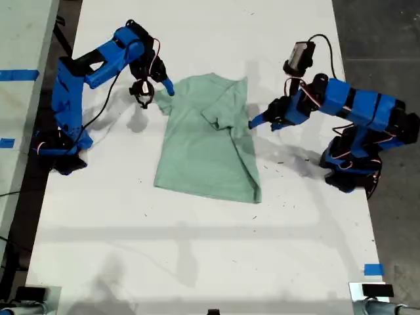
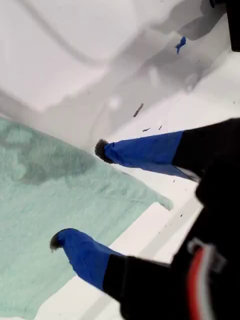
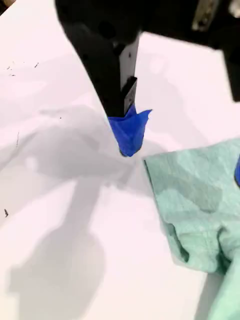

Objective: Fold tshirt

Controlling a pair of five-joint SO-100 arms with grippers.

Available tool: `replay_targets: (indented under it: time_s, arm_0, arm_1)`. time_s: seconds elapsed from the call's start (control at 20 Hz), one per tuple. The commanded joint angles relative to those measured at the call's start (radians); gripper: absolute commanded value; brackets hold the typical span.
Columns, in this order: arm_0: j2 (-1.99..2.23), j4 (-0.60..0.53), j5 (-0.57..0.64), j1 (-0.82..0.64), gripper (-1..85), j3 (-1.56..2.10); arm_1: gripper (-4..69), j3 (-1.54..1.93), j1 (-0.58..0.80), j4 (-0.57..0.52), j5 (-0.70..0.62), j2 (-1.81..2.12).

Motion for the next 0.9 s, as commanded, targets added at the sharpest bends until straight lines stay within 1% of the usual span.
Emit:
replay_targets:
  time_s: [0.0,0.1,0.15,0.3,0.35,0.4,0.45,0.5,0.75,0.85]
  arm_0:
    - [-0.038,-0.031,-0.005,-0.015,28.1,-0.051]
    - [-0.115,-0.072,-0.002,-0.015,26.3,-0.057]
    - [-0.161,-0.084,0.005,-0.017,23.7,-0.074]
    - [-0.245,-0.089,0.002,-0.018,18.3,-0.120]
    - [-0.250,-0.094,0.000,-0.018,14.1,-0.120]
    - [-0.253,-0.100,-0.002,-0.018,5.7,-0.120]
    - [-0.255,-0.104,-0.002,-0.021,1.5,-0.120]
    - [-0.255,-0.104,-0.002,-0.023,0.1,-0.120]
    - [-0.239,-0.091,-0.012,-0.023,0.1,-0.118]
    - [-0.175,-0.041,-0.032,-0.015,0.1,-0.110]
  arm_1:
    - [26.2,0.000,-0.025,-0.015,0.017,0.055]
    - [26.2,0.015,-0.038,-0.014,0.029,0.075]
    - [26.2,0.028,-0.043,-0.012,0.037,0.092]
    - [26.2,0.080,-0.049,-0.006,0.052,0.155]
    - [26.1,0.098,-0.049,-0.005,0.055,0.179]
    - [26.0,0.115,-0.049,-0.003,0.058,0.201]
    - [26.0,0.127,-0.049,-0.002,0.060,0.219]
    - [25.9,0.138,-0.048,0.000,0.061,0.233]
    - [25.6,0.166,-0.041,0.003,0.066,0.267]
    - [25.4,0.170,-0.040,0.003,0.066,0.270]
